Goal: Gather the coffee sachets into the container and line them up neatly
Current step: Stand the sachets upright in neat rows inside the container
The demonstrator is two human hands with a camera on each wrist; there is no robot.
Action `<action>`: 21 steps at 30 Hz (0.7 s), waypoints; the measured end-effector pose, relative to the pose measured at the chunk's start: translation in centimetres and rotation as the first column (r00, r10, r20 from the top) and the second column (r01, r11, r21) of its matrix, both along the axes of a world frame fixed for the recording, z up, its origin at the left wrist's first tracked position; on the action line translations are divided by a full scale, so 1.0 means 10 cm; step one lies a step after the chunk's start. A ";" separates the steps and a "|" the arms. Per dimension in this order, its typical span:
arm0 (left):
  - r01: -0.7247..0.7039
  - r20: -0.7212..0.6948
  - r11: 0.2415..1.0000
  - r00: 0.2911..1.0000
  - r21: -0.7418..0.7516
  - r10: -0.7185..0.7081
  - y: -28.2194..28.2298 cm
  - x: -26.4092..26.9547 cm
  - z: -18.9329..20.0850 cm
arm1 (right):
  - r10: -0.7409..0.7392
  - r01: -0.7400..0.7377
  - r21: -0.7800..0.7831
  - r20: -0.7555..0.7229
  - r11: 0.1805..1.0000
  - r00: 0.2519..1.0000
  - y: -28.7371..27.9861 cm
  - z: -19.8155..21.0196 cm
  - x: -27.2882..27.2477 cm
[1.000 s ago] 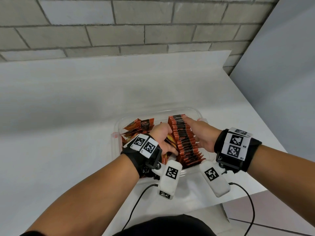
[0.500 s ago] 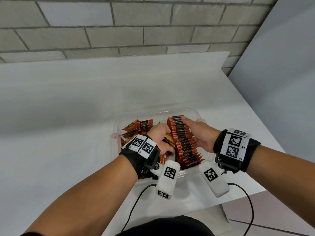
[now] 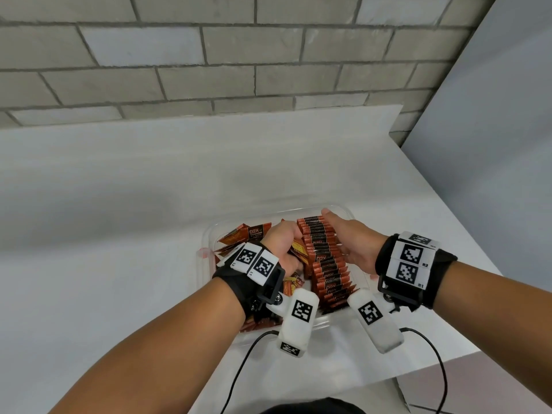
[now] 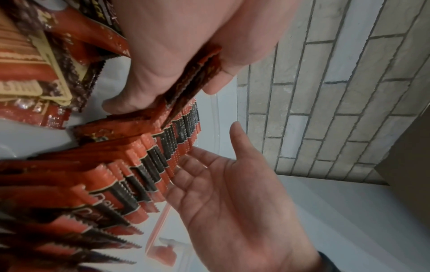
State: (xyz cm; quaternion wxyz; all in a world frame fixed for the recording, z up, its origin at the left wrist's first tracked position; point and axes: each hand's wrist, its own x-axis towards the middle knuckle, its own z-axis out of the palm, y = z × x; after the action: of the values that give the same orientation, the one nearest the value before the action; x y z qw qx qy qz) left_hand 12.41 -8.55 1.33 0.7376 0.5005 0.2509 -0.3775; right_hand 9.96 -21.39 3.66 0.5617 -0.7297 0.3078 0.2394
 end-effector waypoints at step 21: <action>-0.019 0.023 1.000 1.000 -0.014 0.019 0.08 -0.06 0.21 | 0.000 -0.001 -0.027 -0.026 1.000 1.000 -0.01 0.03 0.00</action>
State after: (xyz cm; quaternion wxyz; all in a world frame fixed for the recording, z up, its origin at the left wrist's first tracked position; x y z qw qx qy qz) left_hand 11.79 -7.78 3.39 0.7475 0.4973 0.2443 -0.3664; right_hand 9.93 -21.51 3.95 0.5478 -0.7341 0.3178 0.2448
